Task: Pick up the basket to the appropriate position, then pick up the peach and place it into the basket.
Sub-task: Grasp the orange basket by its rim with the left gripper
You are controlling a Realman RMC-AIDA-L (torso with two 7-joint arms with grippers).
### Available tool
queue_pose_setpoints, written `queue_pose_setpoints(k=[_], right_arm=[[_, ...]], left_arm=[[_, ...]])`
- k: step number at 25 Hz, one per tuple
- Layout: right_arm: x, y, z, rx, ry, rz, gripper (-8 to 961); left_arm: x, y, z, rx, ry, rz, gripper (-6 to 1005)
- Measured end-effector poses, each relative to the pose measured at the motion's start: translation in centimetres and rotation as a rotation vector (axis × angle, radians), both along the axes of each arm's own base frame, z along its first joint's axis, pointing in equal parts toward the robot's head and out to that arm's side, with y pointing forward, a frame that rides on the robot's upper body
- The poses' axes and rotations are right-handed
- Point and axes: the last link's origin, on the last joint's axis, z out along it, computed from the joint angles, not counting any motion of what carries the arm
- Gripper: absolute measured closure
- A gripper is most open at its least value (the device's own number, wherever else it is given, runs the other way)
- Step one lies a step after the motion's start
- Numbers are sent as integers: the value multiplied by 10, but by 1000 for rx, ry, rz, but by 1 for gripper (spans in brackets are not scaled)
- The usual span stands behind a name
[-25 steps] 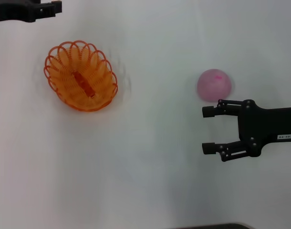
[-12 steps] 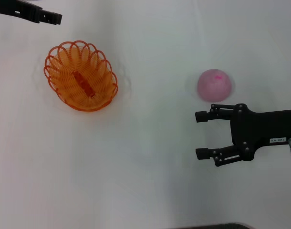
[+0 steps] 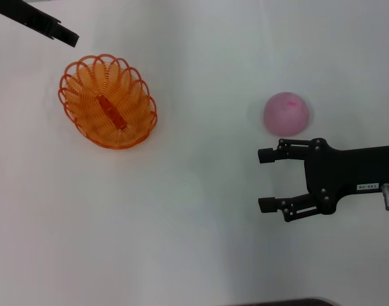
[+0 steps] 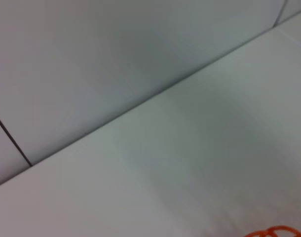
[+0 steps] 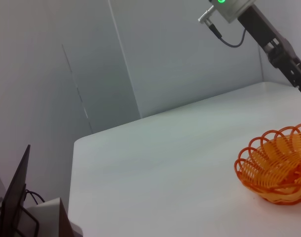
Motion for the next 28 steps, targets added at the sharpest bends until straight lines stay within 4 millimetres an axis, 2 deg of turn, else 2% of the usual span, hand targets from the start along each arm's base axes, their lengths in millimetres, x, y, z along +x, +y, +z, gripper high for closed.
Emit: queue_pose_setpoints(k=[8,16,28], right_arm=[[0,0,0,-2,2,-3,12],[-3,2,-2,-4,3,0,12],[-3,3,-3,0,1,3,12]], left_arm=[[0,2,-21,-15,55,-32,314],[-11,-1,-43,-30,86,-33,336],[-19,-5,-59,-38,98,-29,363]])
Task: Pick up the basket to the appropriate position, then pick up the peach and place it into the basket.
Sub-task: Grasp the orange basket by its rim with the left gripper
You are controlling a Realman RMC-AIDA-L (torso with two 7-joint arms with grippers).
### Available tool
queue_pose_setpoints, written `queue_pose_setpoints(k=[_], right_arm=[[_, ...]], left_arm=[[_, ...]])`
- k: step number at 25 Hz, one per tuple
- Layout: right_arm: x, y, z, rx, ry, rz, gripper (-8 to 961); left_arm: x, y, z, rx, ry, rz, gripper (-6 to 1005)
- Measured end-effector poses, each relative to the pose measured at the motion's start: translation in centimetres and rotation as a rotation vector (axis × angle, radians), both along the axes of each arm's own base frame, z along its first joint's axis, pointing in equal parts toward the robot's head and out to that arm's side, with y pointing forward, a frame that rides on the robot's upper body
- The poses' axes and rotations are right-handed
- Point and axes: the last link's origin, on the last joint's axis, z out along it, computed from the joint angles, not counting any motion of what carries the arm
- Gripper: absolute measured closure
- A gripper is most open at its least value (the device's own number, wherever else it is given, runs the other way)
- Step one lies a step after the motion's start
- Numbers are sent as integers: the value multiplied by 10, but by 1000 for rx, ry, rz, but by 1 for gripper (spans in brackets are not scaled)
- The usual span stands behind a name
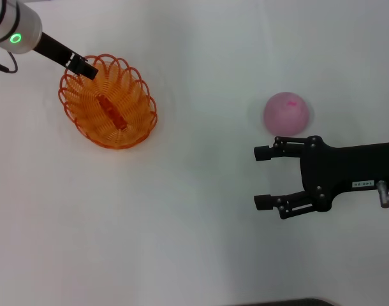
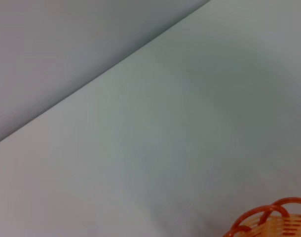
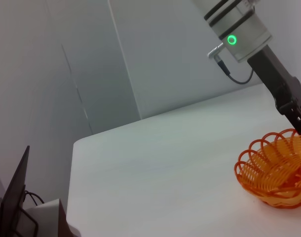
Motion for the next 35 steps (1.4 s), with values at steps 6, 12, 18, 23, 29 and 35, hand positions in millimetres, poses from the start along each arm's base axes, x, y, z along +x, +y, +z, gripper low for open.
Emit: queue_pose_setpoints(k=[6,12,18,23,29,35], right_arm=[[-1,1,0,1,0,4,12],[-1,3,0,5,-5,5,12],[-2,3,-2,2,-1,4,12],[-2,3,-3,3,-2,3,12],[-2,3,-3,3,-1,3,12],[-2,3,-3,3,-1,4,12]], left_arm=[[-2,-1,-7,-2,12,-9,364],[-3,-2,-9,-1,12,-10,362],[-2,-1,-9,5,8,-4,374],[-2,0,-9,20,5,-10,452],[-3,0,-10,20,6,-9,568],[-3,0,-10,17,9,-15,688]])
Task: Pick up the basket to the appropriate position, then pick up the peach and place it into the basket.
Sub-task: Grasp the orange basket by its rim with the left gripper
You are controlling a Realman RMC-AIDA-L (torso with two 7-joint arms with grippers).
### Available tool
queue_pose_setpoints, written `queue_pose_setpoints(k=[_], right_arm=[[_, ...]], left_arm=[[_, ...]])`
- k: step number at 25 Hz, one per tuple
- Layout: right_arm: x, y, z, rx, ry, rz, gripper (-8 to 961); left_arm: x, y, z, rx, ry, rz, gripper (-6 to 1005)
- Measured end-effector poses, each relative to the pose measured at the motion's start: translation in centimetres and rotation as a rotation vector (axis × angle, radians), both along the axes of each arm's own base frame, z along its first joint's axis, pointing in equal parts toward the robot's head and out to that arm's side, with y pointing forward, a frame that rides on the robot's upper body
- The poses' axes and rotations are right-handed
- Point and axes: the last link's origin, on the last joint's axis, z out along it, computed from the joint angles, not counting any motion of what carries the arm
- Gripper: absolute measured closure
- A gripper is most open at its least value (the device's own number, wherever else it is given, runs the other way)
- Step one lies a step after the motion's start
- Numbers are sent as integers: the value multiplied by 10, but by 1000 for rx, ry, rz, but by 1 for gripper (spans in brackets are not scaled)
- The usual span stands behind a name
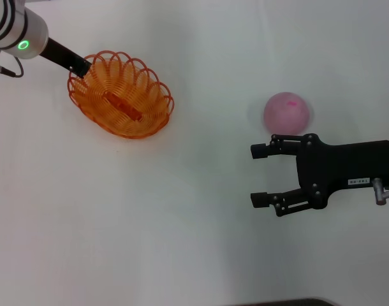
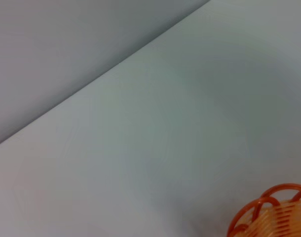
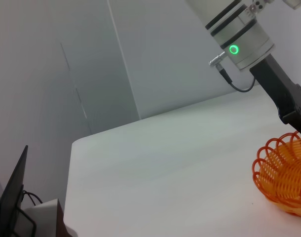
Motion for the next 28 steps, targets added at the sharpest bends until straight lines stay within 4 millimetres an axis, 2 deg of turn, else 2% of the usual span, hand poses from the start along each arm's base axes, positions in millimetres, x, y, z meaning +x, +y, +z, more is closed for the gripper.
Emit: queue_pose_setpoints(k=[2,17,20,28], right_arm=[[0,0,0,0,0,0,12],[0,0,0,2,1,0,12],[0,1,1,6,0,-1,12],[0,2,3,14,-4,5,12]], left_arm=[[0,0,0,-1,0,0,888],[3,-6,2,-56,-10,25,917],[16,-9,13,-66,-40,13,917],[30,-14,25,-93,-129,38,918]])
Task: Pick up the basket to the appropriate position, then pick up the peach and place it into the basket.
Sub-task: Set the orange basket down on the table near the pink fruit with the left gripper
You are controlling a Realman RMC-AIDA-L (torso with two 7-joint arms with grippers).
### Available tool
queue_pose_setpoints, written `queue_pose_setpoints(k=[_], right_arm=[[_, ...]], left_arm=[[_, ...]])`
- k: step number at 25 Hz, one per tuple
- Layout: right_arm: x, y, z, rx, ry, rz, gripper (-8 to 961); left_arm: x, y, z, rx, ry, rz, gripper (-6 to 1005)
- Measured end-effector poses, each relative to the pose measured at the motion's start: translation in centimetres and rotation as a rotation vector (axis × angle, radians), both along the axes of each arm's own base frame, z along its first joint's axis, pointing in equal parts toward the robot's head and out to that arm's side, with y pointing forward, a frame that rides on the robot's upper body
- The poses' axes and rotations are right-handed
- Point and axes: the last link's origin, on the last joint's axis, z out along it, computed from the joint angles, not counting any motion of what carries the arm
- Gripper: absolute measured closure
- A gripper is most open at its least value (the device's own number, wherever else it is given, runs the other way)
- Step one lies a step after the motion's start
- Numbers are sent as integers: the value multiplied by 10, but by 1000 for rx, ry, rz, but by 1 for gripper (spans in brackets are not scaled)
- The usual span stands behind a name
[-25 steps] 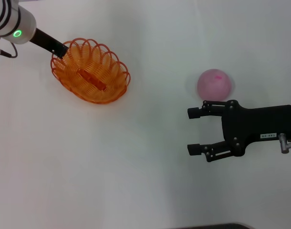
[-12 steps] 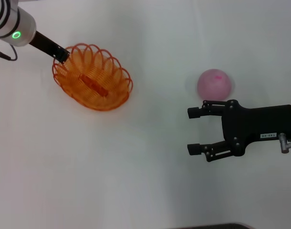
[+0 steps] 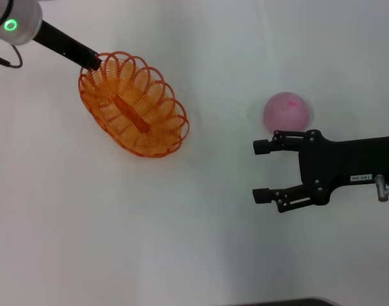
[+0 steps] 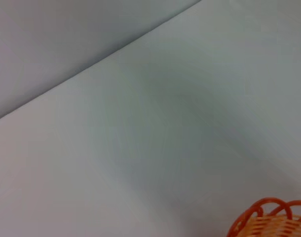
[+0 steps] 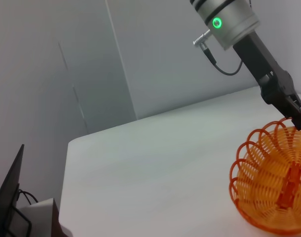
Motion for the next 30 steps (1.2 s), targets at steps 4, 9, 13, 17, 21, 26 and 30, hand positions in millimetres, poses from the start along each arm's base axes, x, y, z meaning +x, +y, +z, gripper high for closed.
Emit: queue_pose_setpoints(k=[4,9,13,17,21,26,30], right_arm=[[-1,1,1,1,-1,4,12],[0,3,2,6,-5,6,11],[-1,5,4,11,-7,9,11],[0,7,6,16,-16,11,11],[1,8,8,25,-23,12,12],[1,10,10,30,-27,17,11],[3,11,13,35,-31,17,11]], left_arm=[[5,0,8,-6,-53,14,947],[10,-1,19,-3,-146,46,949],[11,-1,28,3,-206,75,949],[10,-5,34,-1,-306,133,949],[6,-9,33,1,-324,163,948],[-3,-9,31,38,-343,211,948],[-14,-11,25,95,-380,283,949]])
